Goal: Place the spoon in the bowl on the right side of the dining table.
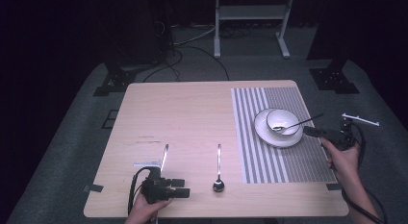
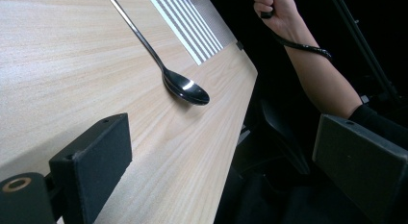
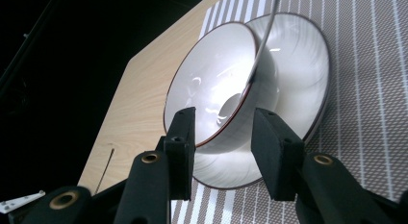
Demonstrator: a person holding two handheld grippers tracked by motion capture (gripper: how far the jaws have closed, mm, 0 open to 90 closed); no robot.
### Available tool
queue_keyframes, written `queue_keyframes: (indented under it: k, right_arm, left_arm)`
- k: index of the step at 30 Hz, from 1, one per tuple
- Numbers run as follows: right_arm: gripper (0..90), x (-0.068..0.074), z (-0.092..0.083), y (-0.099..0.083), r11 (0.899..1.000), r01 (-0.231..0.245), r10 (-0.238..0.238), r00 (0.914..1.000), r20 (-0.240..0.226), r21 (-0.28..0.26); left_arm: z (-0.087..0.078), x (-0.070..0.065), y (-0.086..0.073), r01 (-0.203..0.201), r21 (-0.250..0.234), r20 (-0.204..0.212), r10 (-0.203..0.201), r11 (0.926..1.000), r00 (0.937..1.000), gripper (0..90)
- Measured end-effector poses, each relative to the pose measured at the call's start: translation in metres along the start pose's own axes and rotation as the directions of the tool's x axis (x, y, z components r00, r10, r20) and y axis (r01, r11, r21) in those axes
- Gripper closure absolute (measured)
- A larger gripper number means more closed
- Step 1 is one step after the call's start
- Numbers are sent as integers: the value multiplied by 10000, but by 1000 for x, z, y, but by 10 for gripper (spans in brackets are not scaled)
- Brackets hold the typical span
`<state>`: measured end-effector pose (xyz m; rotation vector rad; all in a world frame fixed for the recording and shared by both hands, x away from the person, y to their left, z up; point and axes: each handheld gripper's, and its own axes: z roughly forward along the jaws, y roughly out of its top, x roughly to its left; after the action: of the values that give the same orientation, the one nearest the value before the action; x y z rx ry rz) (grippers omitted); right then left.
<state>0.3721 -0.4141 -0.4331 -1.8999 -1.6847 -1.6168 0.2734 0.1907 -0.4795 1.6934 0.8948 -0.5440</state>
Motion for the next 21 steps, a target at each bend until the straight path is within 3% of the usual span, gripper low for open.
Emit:
queue_keyframes:
  k: [21]
  right_arm:
    - [590,14,6,-25,9987,290,-267,9981,-558,416]
  left_arm:
    - [-2,-1,-1,-115,30,-21,115,9999,9999,51]
